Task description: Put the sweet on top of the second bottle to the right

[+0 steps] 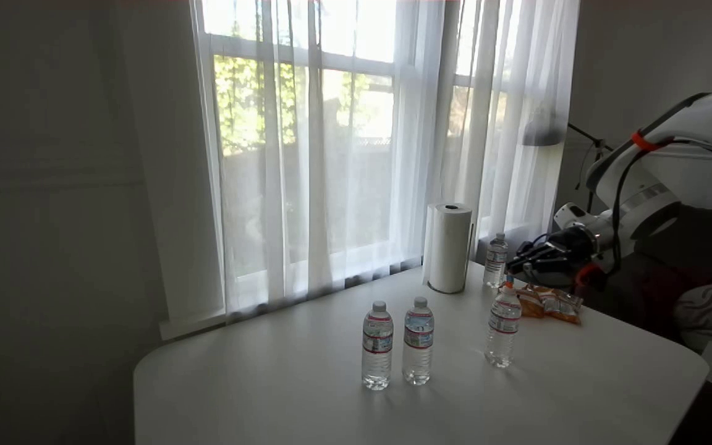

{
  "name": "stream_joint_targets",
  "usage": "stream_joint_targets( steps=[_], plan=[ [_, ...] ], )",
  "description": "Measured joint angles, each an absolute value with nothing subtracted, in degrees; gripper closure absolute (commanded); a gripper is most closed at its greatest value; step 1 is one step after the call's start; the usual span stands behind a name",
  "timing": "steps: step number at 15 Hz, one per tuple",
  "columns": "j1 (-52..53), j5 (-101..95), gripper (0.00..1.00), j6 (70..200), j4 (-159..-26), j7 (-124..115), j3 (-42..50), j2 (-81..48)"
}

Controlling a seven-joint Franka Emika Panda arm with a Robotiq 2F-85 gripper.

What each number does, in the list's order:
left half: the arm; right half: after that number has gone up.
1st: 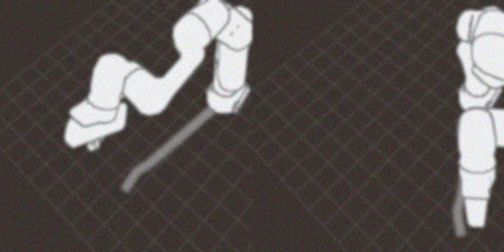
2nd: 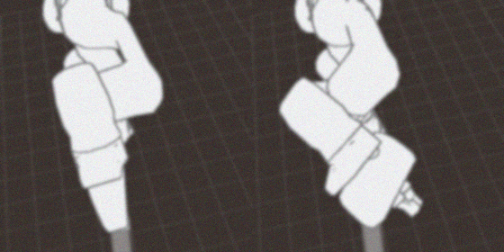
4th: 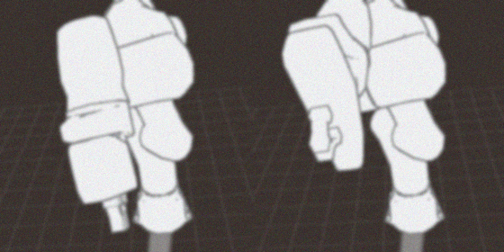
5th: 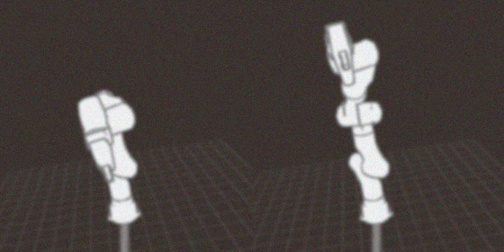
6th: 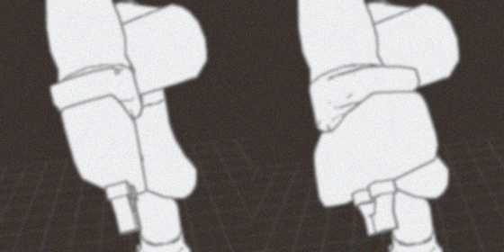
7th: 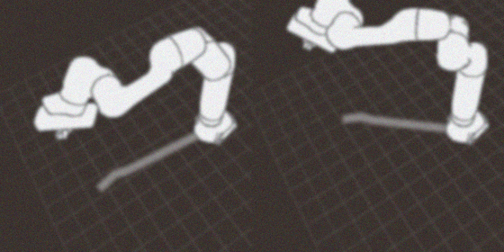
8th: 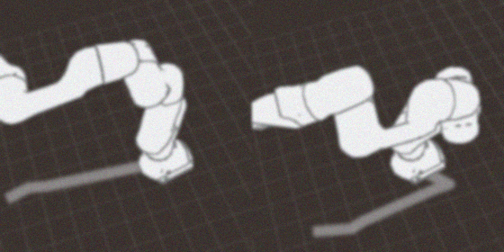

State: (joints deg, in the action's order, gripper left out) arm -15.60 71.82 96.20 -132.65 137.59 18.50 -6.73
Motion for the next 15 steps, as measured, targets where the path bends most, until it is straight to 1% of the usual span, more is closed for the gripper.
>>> stream_joint_targets(
  steps=[15],
  plan=[
    [-15.66,71.67,0.97,96.02,-132.43,137.01,18.50,-6.86]
  ],
)
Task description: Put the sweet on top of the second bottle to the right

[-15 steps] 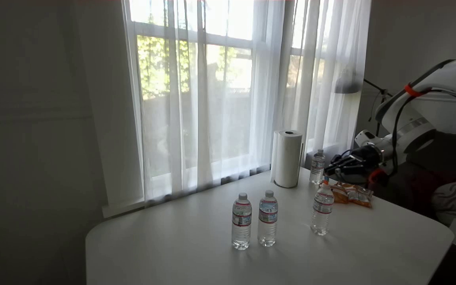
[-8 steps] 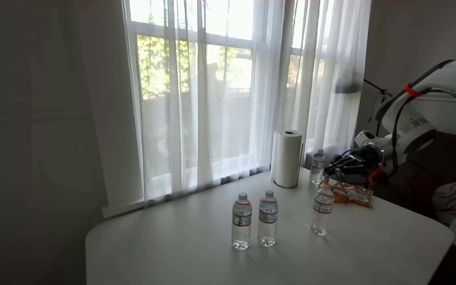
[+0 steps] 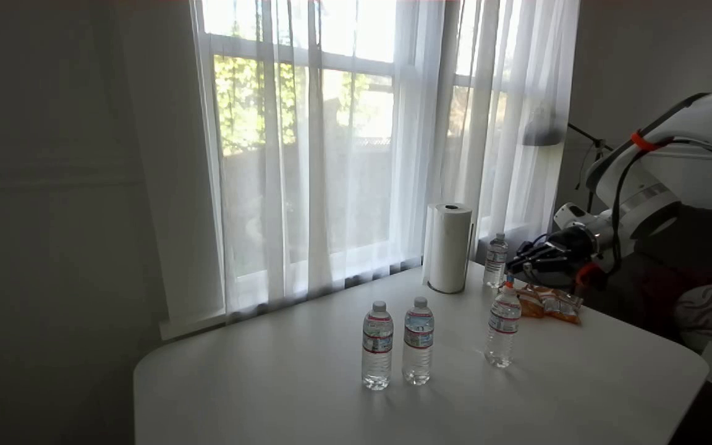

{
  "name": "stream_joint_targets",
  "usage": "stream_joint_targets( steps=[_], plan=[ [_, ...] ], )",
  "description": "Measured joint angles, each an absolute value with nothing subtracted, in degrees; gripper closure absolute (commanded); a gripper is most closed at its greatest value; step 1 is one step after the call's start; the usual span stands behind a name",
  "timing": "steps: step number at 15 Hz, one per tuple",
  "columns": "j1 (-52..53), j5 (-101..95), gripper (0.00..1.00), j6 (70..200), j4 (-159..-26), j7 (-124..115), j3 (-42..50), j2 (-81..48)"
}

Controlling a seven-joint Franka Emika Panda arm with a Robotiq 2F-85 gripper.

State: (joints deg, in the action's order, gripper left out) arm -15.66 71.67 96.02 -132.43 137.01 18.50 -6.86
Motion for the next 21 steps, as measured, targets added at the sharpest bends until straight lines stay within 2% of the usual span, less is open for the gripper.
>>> stream_joint_targets(
  steps=[20,21],
  plan=[
    [-15.66,71.26,0.97,94.92,-132.11,137.01,18.50,-7.32],
    [-15.66,71.26,0.61,94.87,-132.09,137.01,18.50,-7.34]
  ],
)
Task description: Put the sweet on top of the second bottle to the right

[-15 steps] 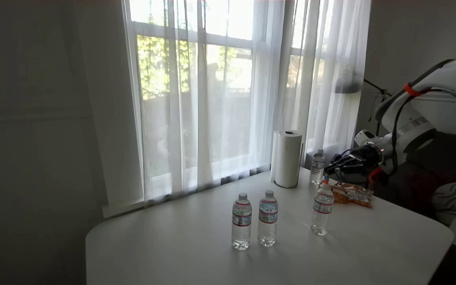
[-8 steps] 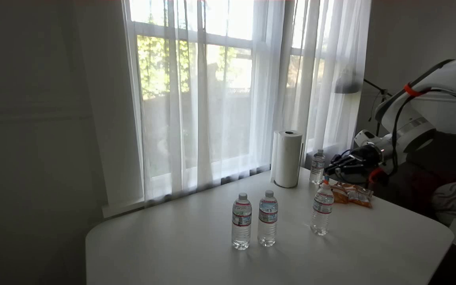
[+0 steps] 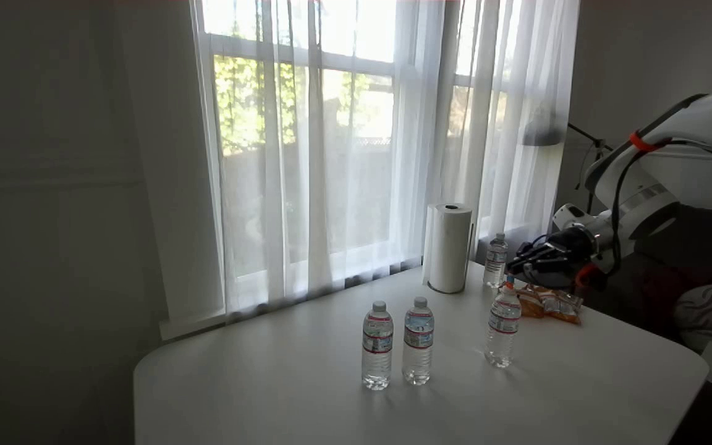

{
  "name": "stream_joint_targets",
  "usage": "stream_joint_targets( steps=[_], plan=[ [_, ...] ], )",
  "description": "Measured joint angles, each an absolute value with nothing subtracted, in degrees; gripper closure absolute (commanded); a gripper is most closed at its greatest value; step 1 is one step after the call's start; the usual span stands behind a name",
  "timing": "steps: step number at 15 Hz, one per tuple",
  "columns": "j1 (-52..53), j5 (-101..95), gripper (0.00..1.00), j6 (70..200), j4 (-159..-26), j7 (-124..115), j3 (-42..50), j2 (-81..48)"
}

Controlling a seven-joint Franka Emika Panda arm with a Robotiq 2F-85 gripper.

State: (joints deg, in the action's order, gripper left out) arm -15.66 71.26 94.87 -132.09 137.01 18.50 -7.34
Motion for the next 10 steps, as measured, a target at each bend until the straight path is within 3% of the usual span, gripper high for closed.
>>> stream_joint_targets(
  steps=[2,10],
  plan=[
    [-15.66,71.26,0.55,94.87,-132.05,137.01,18.50,-7.37],
    [-15.66,71.15,0.01,94.87,-131.79,137.01,18.50,-7.47]
  ],
)
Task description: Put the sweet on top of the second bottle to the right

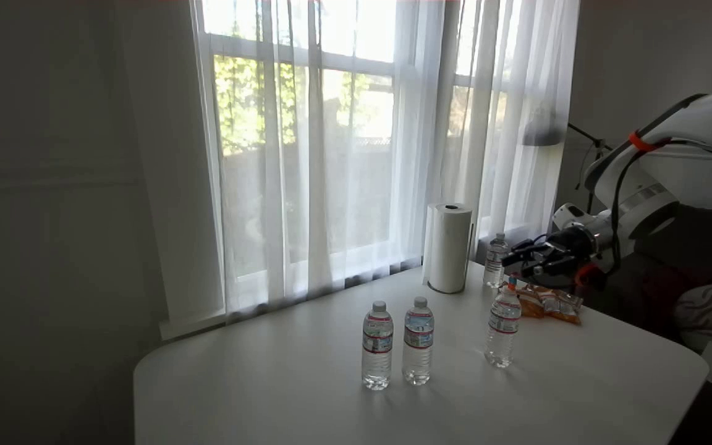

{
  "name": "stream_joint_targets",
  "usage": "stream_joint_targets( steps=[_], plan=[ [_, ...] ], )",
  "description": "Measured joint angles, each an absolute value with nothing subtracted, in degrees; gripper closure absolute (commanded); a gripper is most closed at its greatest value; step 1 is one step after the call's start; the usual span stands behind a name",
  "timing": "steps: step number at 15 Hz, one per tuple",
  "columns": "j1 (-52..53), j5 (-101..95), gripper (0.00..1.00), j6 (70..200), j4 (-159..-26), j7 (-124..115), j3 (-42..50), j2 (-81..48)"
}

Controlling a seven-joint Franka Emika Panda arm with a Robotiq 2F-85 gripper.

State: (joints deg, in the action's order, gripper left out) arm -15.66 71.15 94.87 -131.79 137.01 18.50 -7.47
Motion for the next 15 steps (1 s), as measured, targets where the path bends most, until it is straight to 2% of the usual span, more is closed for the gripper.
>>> stream_joint_targets(
  steps=[9,15],
  plan=[
    [-15.66,70.01,0.00,94.87,-131.12,136.17,18.50,-7.39],
    [-15.56,61.66,0.00,94.87,-128.19,130.96,18.38,-5.19]
  ],
)
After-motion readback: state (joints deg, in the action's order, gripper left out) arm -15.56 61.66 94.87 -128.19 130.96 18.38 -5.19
